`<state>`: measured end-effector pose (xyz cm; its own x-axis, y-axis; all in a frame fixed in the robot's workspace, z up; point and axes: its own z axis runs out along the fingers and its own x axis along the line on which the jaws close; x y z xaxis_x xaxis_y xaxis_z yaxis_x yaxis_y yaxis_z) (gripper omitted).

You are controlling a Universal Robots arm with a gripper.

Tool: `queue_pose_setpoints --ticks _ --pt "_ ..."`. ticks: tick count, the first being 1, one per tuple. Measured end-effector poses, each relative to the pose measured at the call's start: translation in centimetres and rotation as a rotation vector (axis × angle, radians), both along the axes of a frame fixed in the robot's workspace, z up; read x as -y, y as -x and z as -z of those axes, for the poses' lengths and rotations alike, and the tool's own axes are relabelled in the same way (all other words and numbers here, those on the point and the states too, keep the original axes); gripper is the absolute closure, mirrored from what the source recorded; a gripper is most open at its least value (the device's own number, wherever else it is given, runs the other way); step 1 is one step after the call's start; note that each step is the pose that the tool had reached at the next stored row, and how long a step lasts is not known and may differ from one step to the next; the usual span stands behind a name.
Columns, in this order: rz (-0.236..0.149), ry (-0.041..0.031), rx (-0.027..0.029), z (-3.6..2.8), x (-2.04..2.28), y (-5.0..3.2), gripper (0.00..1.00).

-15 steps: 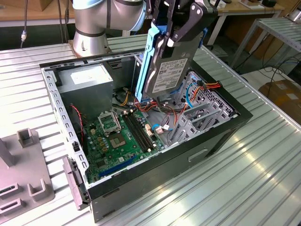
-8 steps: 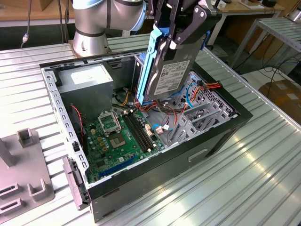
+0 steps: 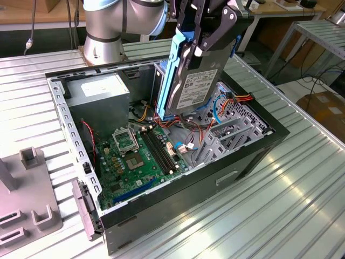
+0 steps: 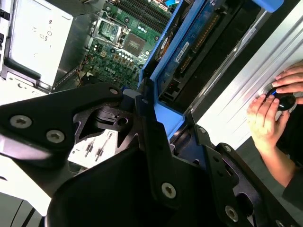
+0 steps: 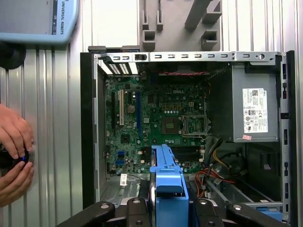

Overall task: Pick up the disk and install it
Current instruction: 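Insert the disk into the insertion slot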

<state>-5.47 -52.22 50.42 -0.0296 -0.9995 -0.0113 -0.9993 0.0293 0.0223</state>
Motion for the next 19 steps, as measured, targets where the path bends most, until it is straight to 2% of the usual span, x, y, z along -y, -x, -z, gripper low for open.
queue_pose_setpoints --ticks 8,13,19 --pt "0.000 0.0000 0.0000 0.02 0.00 -1.26 0.63" --pt "0.000 -0.0001 0.0000 0.05 0.00 -2.36 0.63" --pt "0.000 0.0004 0.0000 0.08 0.00 -4.69 0.63"
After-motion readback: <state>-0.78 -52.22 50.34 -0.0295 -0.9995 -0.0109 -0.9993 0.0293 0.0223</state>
